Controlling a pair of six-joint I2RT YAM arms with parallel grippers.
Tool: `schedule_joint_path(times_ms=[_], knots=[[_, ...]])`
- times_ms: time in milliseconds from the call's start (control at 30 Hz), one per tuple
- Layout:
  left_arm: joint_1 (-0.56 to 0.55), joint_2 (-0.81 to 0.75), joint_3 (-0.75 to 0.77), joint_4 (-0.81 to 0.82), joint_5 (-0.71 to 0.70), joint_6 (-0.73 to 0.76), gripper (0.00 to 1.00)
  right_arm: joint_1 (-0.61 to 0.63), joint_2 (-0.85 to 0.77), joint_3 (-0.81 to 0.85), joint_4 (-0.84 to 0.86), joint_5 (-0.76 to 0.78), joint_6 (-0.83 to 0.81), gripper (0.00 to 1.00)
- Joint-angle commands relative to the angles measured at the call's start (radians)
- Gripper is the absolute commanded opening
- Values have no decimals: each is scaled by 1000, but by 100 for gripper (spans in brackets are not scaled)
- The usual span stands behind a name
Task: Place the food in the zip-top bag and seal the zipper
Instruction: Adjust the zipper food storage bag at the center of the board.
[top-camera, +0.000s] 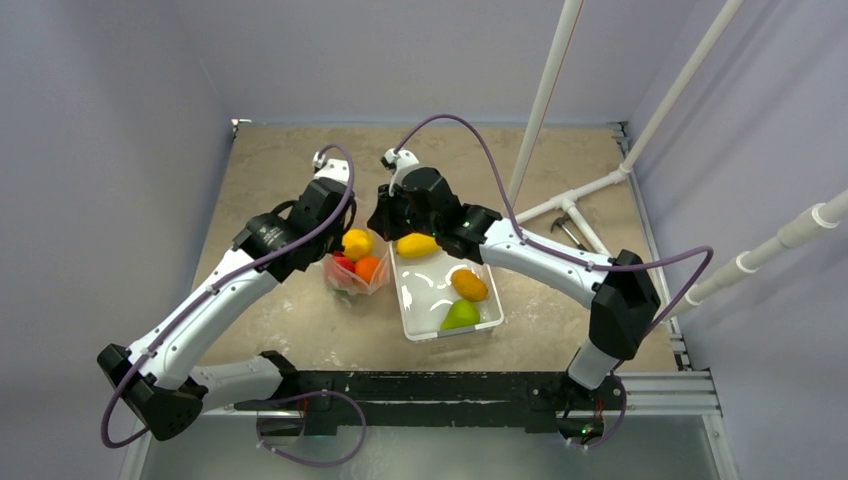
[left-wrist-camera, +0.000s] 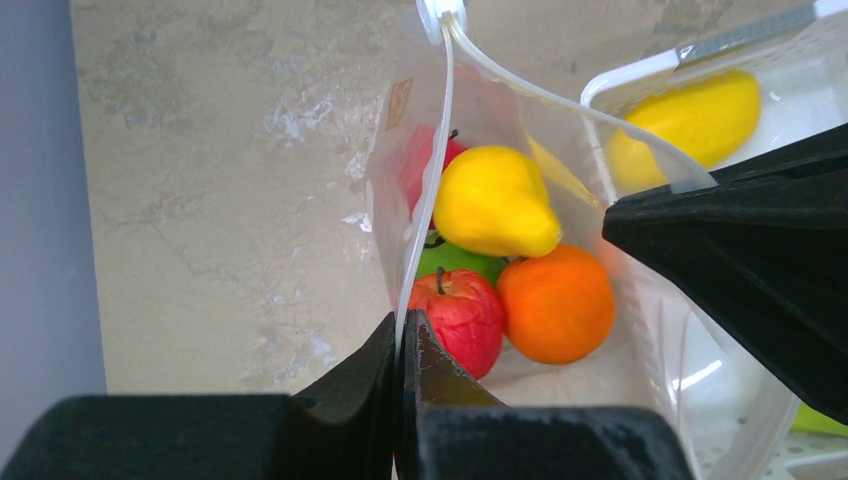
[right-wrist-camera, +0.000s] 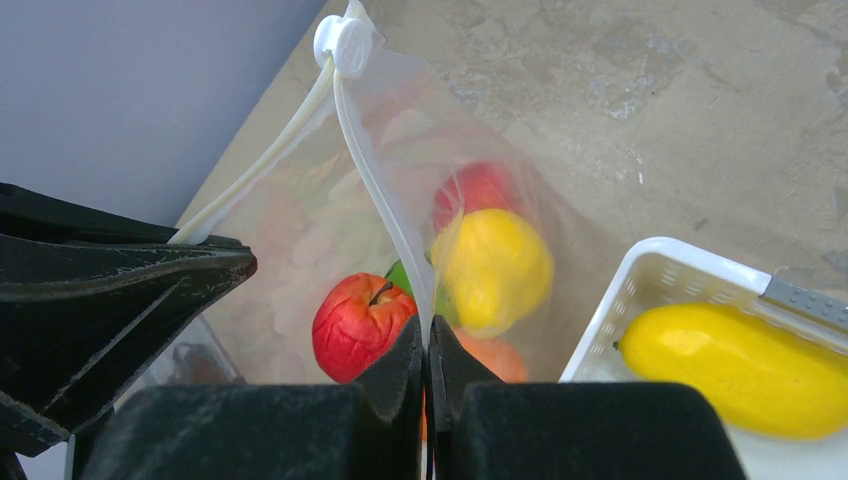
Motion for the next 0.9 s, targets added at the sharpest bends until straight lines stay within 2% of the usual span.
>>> schedule_joint_path(times_ms=[0,100,400,567,867], knots=[[8,-5,-36,52,9,15,0,-3,6,-22,48,-22,15,7],[8,1,-38,54,7,18,0,-3,-6,-18,35,-4,15,13],[7,5,-35,66,10,24,0,-3,-95,10,-45,116,15,51],[8,6,-34,70,10,24,0,-5,-174,-7,-95,199,19,67],[7,16,-32,85,17,33,0,-14,-285,-60,-224,267,44,80]])
